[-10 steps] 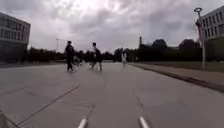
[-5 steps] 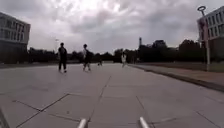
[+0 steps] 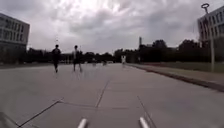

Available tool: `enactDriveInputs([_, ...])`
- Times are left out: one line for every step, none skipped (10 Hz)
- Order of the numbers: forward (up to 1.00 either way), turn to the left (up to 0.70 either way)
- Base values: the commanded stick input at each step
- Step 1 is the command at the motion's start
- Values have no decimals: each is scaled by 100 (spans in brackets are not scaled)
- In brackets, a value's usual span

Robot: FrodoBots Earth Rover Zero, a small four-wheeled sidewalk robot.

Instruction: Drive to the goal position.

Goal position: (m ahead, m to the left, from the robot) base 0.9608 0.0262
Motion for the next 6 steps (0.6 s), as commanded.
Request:
enactDriveInputs([70,0])
enactDriveInputs([70,0])
enactDriveInputs([70,0])
enactDriveInputs([70,0])
enactDriveInputs([70,0])
enactDriveInputs([70,0])
